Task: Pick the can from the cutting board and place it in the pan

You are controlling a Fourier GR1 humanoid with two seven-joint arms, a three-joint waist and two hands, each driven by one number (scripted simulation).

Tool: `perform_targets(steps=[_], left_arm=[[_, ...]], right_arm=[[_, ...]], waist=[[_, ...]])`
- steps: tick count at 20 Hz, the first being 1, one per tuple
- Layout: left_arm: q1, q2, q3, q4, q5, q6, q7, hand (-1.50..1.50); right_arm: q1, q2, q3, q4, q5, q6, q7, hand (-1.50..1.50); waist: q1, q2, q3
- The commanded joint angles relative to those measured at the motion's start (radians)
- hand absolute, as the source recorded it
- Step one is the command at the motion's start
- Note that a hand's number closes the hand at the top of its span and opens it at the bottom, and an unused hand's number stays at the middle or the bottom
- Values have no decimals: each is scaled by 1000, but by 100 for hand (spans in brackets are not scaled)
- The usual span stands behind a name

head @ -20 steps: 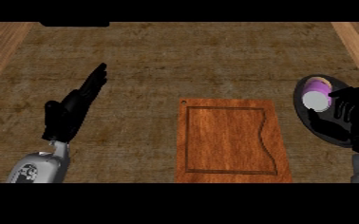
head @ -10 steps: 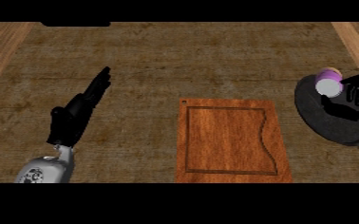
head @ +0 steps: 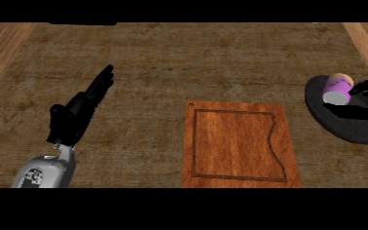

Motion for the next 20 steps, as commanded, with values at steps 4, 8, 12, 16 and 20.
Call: perform_targets(steps=[4,8,12,16,20], left_arm=[[-21,4,18,-16,14,-15,33,0],[-1,-1,11,-1,-1,-13,-11,0],[27,-18,1,-26,-20,12,2,0],[-25,4,34,-21,20,-29,36,0],[-2,-34,-3,11,-38,11,1,0]], right_arm=[[-139,47,-133,208,-119,37,-206,-150],[-163,1,-270,216,-257,111,-332,-150],[-147,-7,-360,249,-367,252,-422,-150],[-80,-53,-411,328,-420,414,-524,-150],[5,-121,-422,366,-435,602,-629,-150]], waist=[[13,10,11],[7,12,11],[-2,5,9],[-7,8,10],[-15,8,10]])
